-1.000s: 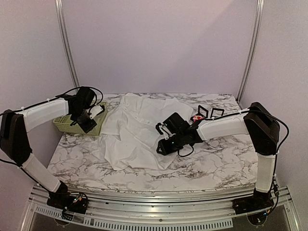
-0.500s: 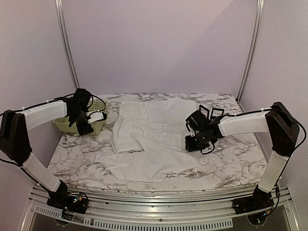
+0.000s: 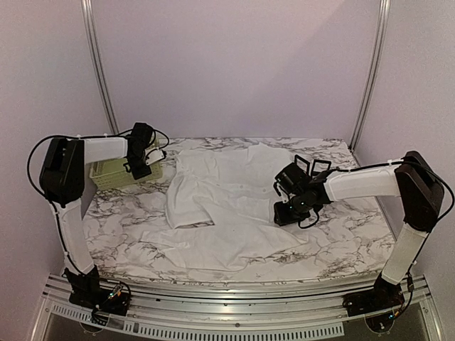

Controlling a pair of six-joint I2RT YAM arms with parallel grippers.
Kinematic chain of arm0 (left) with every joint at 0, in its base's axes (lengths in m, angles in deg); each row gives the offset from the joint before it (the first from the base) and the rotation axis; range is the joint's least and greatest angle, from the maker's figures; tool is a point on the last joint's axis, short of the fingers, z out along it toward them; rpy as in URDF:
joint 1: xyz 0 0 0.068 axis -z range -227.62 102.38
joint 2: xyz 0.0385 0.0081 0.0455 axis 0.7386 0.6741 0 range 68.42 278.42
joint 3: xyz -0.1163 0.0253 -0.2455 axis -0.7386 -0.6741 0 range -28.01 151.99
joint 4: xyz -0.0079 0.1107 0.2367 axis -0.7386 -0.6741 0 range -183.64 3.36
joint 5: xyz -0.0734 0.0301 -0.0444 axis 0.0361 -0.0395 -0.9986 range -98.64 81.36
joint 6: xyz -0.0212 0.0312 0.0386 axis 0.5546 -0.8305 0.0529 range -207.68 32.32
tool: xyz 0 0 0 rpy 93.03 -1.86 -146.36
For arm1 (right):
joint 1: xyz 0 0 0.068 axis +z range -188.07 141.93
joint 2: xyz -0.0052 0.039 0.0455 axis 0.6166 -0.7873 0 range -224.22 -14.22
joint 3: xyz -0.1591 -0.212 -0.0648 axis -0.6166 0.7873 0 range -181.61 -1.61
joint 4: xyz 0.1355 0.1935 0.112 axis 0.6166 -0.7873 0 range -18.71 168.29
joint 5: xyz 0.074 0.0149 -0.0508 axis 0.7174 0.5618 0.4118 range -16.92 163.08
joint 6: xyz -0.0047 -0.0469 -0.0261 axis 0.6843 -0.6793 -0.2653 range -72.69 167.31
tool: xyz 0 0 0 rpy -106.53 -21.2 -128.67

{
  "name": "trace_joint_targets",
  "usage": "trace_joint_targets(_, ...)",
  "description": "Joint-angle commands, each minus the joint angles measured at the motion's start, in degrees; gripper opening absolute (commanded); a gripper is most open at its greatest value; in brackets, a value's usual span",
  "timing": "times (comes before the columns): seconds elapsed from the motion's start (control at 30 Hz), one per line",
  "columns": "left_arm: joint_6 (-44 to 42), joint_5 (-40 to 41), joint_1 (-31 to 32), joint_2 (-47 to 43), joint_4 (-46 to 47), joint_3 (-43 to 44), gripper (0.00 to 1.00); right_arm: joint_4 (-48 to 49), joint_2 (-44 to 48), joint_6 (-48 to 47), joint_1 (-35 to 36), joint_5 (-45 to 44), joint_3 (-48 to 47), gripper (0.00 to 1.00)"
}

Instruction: Pin the brooch onto the clothing

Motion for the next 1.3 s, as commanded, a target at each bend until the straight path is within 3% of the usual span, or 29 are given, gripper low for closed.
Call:
trace_joint_targets(0.0,5.79,4.13,-0.68,5.22,-0.62,11.6,0.69,-2.51,4.6,0.18,0.96,2.23,-0.93,0.39)
trace_joint_targets(0.07,7.44,-1.27,-0.55,1.68,-3.73,11.11,0.76,-5.94,7.34,1.81,0.93,0.09,-2.63,0.4)
trace_joint_targets(0.23,5.67,-15.57,1.05,-17.56,-4.75,-4.8,0.94,-9.09,13.1,6.19,0.13,-0.27,-2.49,0.5)
trace_joint_targets(0.33,4.69,-20.62,4.97,-27.61,-9.3,-12.21,0.95,-9.03,12.89,4.93,0.29,6.83,-1.74,0.56)
trace_joint_targets(0.43,3.34,-23.03,12.67,-33.83,-13.86,-18.98,0.91,-6.51,12.77,1.37,1.47,16.03,0.28,0.69)
trace_joint_targets(0.5,4.4,-23.45,17.86,-32.94,-16.94,-20.4,0.84,-6.84,11.98,0.85,2.04,18.14,0.35,0.75)
trace_joint_targets(0.6,7.61,-20.97,22.9,-28.29,-14.02,-22.1,0.83,-10.52,9.51,0.9,2.82,17.06,0.05,0.86)
trace_joint_targets(0.83,11.98,-15.25,26.69,-15.01,-11.77,-16.81,0.84,-17.96,8.82,3.71,4.17,13.62,3.34,0.87)
trace_joint_targets(0.97,12.86,-15.37,26.71,-12.72,-14.59,-14.27,0.83,-17.34,7.8,5.78,4.18,14.61,5.84,0.76)
trace_joint_targets(1.1,11.24,-16.46,27.83,-11.27,-18.73,-12.91,0.88,-16.47,6.48,5.61,4.11,13.92,4.17,0.35)
trace_joint_targets(1.27,10.25,-16.04,28.13,-6.16,-25.29,-7.64,0.89,-17.62,6.12,2.1,4.13,15.6,-0.86,0.06)
